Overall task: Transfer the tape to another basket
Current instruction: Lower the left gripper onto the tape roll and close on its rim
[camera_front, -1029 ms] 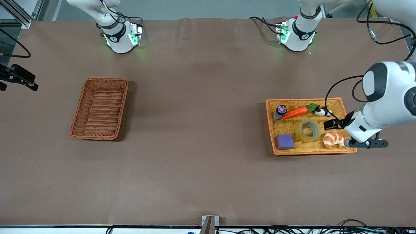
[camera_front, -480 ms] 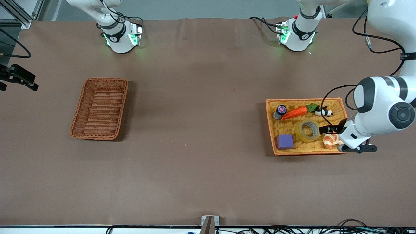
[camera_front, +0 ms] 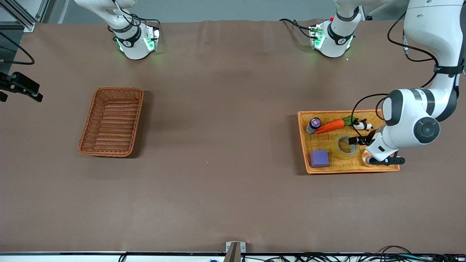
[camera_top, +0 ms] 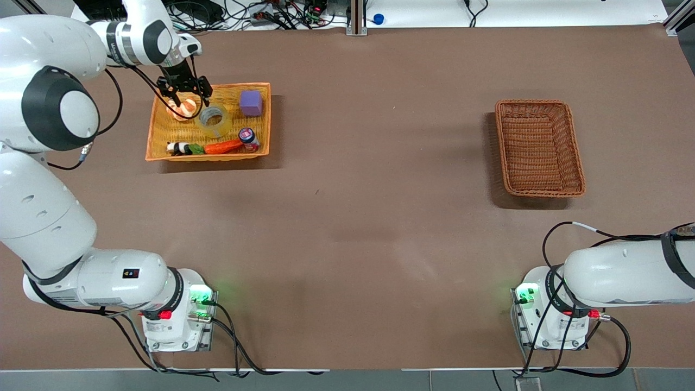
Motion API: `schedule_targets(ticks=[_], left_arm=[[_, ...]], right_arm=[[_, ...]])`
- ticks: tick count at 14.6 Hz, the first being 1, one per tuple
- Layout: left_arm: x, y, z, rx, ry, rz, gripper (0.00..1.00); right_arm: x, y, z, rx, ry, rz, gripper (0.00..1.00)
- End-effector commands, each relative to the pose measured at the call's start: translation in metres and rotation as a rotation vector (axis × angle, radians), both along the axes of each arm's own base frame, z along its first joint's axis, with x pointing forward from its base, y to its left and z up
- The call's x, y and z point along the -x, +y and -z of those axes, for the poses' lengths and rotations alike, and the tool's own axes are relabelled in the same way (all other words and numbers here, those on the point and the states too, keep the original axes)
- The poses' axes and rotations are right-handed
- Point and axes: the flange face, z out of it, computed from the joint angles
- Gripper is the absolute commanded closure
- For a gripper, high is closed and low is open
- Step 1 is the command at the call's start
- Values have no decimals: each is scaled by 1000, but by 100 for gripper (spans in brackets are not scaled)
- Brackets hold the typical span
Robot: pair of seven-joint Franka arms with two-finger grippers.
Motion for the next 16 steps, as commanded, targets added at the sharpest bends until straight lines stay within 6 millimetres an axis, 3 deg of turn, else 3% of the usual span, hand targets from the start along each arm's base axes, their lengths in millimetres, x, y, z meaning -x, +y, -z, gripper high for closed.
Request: schedule_targets(ticks=[1, 4, 6, 7, 9, 10, 12, 14, 16], left_arm=[[5, 1, 27, -11, -30, 1, 0], [10, 3, 52, -9, -50, -1, 1], [11, 3, 60, -8, -44, -1, 8], [11, 4, 64, -9, -38, -3, 20], [13, 6, 70, -10, -27, -6, 63], [13, 6, 71, -11, -27, -5, 79], [12, 13, 66, -13, -28, -12, 100], [8, 14, 54, -13, -39, 1, 100], [3, 12, 26, -12, -77, 1, 100]], right_arm=[[1, -2, 1, -18, 6, 7, 0], [1, -2, 1, -18, 5, 7, 0], [1, -2, 1, -18, 6, 7, 0], [2, -2, 0, -18, 3, 7, 0], [2, -4, 0, -18, 3, 10, 0], [2, -3, 0, -18, 3, 8, 0], [2, -4, 1, -18, 5, 10, 0], [1, -4, 1, -18, 5, 10, 0], [2, -4, 0, -18, 3, 10, 0]])
